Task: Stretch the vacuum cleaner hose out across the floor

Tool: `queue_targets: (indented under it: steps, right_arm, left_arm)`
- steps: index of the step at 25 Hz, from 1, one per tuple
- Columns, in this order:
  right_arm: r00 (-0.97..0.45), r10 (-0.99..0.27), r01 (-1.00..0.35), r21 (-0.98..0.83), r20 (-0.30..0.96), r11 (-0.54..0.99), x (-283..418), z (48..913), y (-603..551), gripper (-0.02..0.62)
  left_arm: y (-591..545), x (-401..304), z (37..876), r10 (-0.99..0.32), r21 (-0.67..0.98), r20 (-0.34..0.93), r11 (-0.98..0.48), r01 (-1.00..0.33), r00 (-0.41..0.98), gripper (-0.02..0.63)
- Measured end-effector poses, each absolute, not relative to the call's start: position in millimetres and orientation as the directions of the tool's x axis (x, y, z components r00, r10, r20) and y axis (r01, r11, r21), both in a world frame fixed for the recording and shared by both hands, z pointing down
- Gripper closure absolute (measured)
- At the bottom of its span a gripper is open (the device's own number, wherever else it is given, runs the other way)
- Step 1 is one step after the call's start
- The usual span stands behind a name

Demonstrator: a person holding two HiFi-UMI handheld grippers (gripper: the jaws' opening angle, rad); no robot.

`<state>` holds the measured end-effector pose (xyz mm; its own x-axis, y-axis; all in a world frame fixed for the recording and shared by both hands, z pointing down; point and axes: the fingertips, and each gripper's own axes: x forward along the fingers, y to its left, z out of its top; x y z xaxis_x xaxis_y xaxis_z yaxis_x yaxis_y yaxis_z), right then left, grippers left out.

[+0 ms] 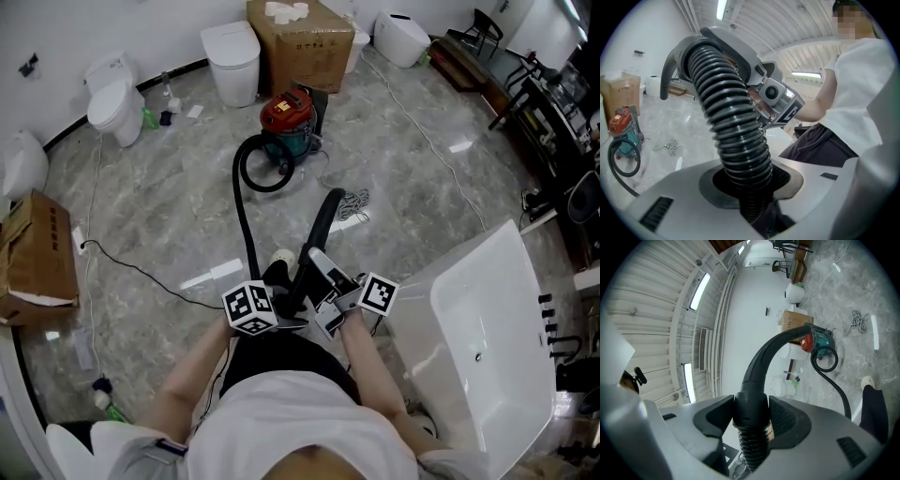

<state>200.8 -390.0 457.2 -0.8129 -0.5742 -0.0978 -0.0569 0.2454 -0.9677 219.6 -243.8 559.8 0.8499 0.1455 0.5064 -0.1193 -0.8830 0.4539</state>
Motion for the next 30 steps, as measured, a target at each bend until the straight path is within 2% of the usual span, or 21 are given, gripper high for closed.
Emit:
queue_targets:
  steps: [15, 22, 30]
  right_arm:
    - [-0.816, -0.568, -0.002, -0.981, -0.111, 0.194, 201.5, 462.1, -341.5, 0.354]
    - [-0.826, -0.556, 0.002, -0.987, -0.094, 0.163, 201.2, 475.2, -332.9, 0.354]
    - [-0.799, -0.597, 0.000, -0.991, -0.079, 0.131, 208.7, 487.1, -322.0, 0.354]
  left_arm:
    - [-195.7, 218.4, 558.3, 0.093, 0.463, 0.519, -0.866, -0.188, 0.849, 0.462]
    - [-185.1, 217.0, 565.9, 0.102, 0.490, 0.510, -0.850, -0.191, 0.854, 0.460]
    - [-172.4, 214.5, 571.4, 0.149, 0.510, 0.502, -0.846, -0.152, 0.852, 0.460]
